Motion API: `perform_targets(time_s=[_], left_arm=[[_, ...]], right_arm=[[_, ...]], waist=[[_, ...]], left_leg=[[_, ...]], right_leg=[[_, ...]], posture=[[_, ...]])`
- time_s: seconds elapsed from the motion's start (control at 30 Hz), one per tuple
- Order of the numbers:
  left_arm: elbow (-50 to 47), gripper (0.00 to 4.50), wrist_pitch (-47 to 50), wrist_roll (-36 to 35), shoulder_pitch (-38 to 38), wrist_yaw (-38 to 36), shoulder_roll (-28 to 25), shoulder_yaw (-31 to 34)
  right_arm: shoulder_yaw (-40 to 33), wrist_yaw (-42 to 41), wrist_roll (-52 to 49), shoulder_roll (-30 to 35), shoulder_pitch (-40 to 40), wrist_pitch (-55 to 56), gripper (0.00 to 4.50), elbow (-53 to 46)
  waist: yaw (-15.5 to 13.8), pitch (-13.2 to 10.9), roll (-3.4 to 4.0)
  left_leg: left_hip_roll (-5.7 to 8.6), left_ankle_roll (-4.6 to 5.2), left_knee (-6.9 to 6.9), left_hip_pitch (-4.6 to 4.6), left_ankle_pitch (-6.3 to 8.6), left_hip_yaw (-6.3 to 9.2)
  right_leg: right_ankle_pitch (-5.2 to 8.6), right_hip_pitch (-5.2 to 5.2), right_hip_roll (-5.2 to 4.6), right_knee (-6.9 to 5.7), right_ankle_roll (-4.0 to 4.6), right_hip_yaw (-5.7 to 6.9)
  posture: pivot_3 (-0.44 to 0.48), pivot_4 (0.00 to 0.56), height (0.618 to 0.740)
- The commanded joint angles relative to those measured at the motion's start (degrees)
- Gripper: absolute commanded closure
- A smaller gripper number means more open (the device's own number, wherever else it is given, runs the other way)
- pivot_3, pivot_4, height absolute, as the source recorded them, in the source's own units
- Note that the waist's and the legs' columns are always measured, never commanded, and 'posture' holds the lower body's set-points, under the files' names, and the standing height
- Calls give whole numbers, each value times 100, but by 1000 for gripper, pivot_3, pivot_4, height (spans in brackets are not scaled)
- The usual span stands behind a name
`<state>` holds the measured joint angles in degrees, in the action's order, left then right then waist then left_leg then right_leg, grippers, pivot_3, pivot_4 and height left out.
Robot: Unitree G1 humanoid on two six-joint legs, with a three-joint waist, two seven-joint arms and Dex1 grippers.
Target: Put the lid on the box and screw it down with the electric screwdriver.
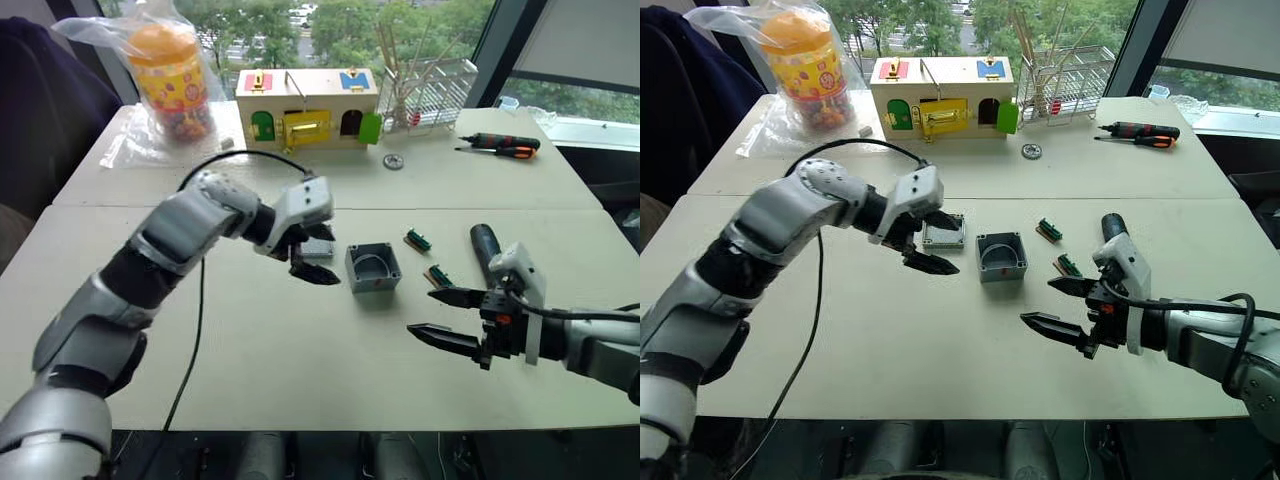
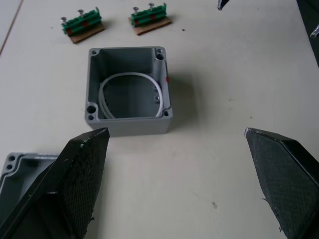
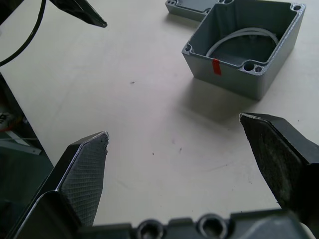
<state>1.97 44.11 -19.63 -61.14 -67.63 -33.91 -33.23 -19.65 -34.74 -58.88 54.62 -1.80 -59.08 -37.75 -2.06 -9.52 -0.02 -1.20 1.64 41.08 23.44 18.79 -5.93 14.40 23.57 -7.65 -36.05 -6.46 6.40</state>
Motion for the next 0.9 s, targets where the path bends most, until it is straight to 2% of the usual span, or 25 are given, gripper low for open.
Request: perform_targets(time_s=[0.03,0.1,0.17,0.53,0.57,0.6,0.8,0.83,0.9], left_arm=[[776,28,-507,601,-434,-101,703,-386],[1500,28,-805,949,-636,-87,1280,-609],[1924,28,-1020,1165,-710,-127,1564,-638],[3426,28,-1780,2046,-854,-327,2577,-665],[3513,524,-1829,2096,-856,-334,2636,-638],[3584,839,-1867,2141,-857,-344,2681,-611],[3781,4086,-2072,2353,-825,-416,2817,-488],[3793,4456,-2097,2380,-821,-424,2828,-459],[3786,4456,-2145,2428,-802,-462,2826,-409]], right_arm=[[-189,315,-52,-232,-220,144,0,-465],[-259,559,-51,-419,-401,197,0,-645],[-278,727,-50,-545,-480,225,0,-741],[-227,1384,-17,-940,-701,427,0,-1007],[-215,1424,-12,-959,-698,446,0,-1010],[-203,1461,-13,-975,-695,465,0,-1013],[-140,1572,19,-1020,-725,575,0,-991],[-127,1575,28,-1020,-733,590,0,-983],[-93,1575,51,-1022,-748,615,0,-969]], waist=[[-31,-2,-5],[-92,-3,-6],[-77,-3,-7],[-22,-5,-10],[-24,-5,-10],[-25,-5,-10],[-25,-4,-8],[-27,-5,-9],[-27,-4,-9]], left_leg=[[-3,-1,1,0,-1,0],[-1,-4,12,3,-4,7],[0,2,19,4,0,9],[-21,13,17,10,6,4],[-22,17,18,11,8,5],[-22,40,18,11,22,5],[-22,43,19,13,23,5],[-22,43,19,13,23,6],[-23,44,20,13,24,7]], right_leg=[[0,0,1,-2,0,0],[0,-10,-1,-2,0,12],[0,-11,-4,0,0,5],[0,6,-3,-4,1,-2],[0,6,-3,-3,2,-2],[0,6,-4,-3,2,-2],[0,8,-4,-4,2,-2],[0,8,-4,-4,2,-1],[0,6,-4,-4,2,0]], posture=[[0,150,711],[0,150,711],[0,150,711],[0,150,711],[0,150,711],[0,150,711],[0,150,711],[0,150,711],[0,150,711]])
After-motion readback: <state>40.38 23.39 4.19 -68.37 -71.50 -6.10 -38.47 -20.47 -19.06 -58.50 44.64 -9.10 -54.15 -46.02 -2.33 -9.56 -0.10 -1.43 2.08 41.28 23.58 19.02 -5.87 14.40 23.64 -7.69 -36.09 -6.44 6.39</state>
